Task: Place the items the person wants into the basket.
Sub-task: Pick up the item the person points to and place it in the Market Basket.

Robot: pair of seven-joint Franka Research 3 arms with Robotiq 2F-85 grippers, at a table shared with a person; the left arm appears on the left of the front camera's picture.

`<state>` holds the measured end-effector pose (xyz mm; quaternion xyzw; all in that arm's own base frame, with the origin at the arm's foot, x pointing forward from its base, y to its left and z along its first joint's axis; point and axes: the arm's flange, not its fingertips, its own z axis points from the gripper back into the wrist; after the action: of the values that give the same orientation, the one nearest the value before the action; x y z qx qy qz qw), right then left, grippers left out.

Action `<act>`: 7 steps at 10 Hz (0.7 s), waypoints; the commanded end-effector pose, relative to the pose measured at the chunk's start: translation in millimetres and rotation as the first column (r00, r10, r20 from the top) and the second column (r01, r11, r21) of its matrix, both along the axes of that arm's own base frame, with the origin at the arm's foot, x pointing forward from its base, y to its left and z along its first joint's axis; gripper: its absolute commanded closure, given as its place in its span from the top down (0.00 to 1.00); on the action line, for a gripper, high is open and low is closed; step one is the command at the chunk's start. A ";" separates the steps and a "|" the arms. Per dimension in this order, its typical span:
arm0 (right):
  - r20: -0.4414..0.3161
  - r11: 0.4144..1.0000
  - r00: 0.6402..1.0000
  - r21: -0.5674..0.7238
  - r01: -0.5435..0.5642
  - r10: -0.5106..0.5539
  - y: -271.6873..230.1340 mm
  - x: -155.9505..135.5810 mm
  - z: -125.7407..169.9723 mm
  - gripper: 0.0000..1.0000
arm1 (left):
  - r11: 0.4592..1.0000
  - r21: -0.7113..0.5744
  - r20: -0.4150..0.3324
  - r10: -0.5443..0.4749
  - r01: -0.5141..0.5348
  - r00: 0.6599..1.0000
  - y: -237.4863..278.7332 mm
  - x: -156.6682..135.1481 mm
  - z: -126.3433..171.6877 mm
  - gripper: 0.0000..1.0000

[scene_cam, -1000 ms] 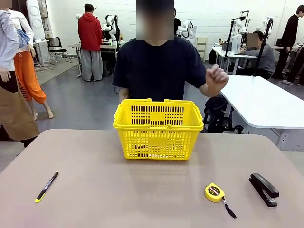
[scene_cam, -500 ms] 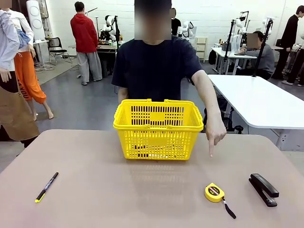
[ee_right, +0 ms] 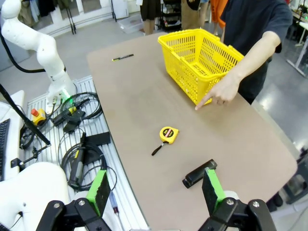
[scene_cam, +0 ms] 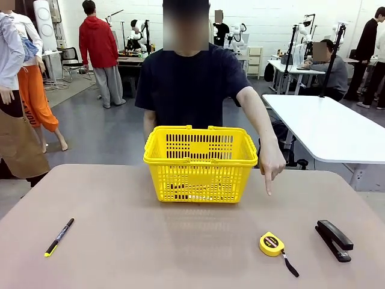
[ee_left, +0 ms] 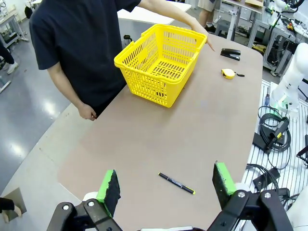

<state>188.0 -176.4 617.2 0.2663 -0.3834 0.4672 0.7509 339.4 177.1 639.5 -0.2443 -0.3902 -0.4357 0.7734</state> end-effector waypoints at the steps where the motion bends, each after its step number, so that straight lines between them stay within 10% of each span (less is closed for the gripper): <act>1: -0.166 0.990 0.985 -0.137 0.020 -0.043 58.5 42.5 50.6 1.00 | 1.000 -0.004 0.016 -0.015 0.015 1.000 1.4 -0.4 -0.4 1.00; 4: -0.388 0.934 0.888 -0.340 0.109 -0.245 179.9 125.2 92.7 1.00 | 1.000 -0.004 0.016 -0.015 0.015 1.000 1.4 -0.4 -0.4 1.00; 7: -0.506 0.821 0.743 -0.563 0.101 -0.438 292.0 208.5 28.3 1.00 | 1.000 -0.004 0.016 -0.015 0.015 1.000 1.4 -0.4 -0.4 1.00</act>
<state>368.8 110.1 659.8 0.1399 -0.0801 0.3408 0.9262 339.6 176.3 639.6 -0.2438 -0.3890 -0.4362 0.7739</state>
